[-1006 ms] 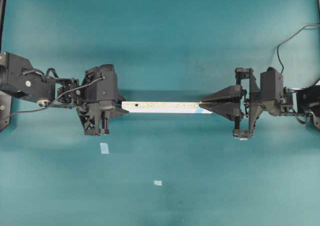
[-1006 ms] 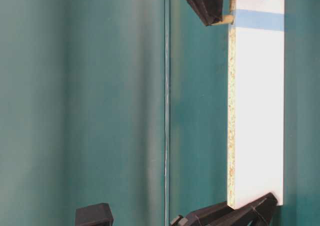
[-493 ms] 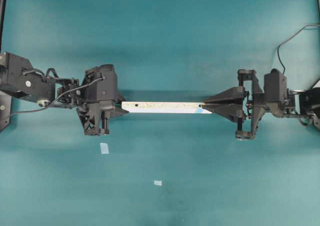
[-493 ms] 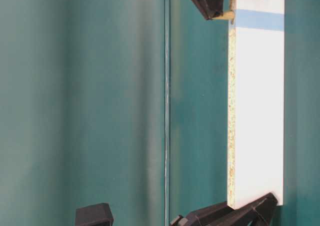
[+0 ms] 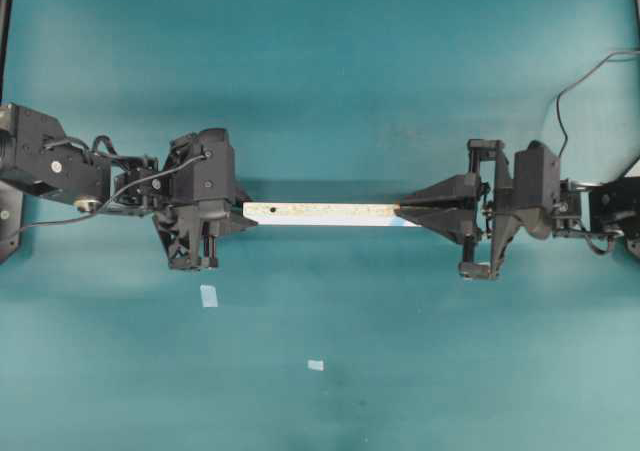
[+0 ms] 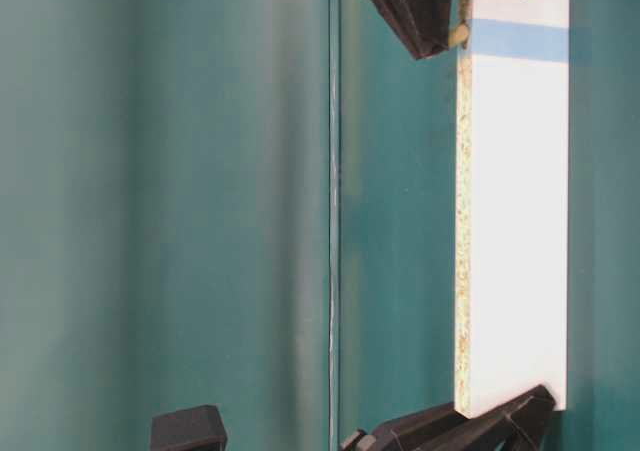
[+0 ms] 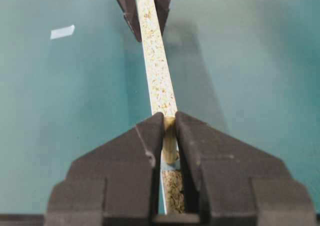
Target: Insert the rod into the hole on the wooden board.
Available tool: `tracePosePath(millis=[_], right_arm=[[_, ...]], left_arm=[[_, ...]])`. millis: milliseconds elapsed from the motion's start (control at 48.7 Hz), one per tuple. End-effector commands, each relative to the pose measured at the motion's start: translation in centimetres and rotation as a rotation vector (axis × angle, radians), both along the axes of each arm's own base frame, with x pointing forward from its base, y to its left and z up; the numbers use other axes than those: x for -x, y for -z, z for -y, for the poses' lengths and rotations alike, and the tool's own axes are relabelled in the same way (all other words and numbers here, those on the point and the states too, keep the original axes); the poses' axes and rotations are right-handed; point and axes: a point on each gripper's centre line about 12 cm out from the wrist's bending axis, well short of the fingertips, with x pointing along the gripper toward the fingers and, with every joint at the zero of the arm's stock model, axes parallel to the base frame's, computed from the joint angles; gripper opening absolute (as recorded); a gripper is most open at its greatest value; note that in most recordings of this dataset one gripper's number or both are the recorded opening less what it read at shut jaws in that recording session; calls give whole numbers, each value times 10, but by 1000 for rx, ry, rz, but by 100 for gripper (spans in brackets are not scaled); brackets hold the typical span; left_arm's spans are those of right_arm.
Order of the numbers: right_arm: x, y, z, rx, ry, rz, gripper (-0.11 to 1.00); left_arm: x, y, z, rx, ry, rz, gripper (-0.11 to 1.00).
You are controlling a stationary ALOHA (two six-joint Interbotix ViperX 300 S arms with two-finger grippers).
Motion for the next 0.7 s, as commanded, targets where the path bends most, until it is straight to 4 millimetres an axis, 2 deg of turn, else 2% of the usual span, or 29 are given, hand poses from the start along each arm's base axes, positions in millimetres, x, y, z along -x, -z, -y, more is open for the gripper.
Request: tracePosePath(millis=[0,677], right_arm=[[-2,-6,1,4,14,20,11],[-6,-8,4,13,43,33,11]], left_arm=[[-1,-4,-1,5,-7,11,31],[-2,-4,-1,5,-7,12,31]])
